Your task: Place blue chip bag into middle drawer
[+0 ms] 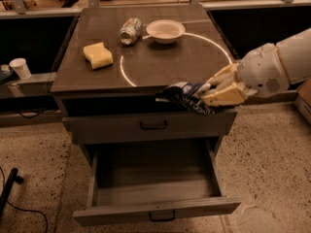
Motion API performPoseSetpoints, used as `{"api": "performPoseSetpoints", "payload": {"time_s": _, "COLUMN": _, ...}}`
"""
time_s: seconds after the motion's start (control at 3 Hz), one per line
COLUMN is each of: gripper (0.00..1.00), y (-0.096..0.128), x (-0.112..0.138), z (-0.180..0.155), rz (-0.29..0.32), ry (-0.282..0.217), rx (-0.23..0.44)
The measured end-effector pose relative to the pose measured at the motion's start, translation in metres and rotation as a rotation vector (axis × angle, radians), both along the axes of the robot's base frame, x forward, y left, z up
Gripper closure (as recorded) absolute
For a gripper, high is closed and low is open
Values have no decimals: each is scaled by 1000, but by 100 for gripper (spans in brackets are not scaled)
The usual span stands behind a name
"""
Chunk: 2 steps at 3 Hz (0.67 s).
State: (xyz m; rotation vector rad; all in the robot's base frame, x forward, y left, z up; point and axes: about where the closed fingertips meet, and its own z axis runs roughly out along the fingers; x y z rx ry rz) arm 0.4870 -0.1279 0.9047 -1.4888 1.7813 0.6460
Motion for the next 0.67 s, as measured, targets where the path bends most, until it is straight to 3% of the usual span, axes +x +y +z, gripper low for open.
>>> {"api": "performPoseSetpoints", "payload": {"time_s": 0.33, "gripper": 100, "y": 30, "x": -41, "z": -38, "rz": 102, "ry": 170, "rx": -81}}
{"api": "performPoseSetpoints", "payload": {"time_s": 0.67, "gripper": 100, "y": 30, "x": -40, "z": -41, "rz": 93, "ry": 175, "rx": -85}}
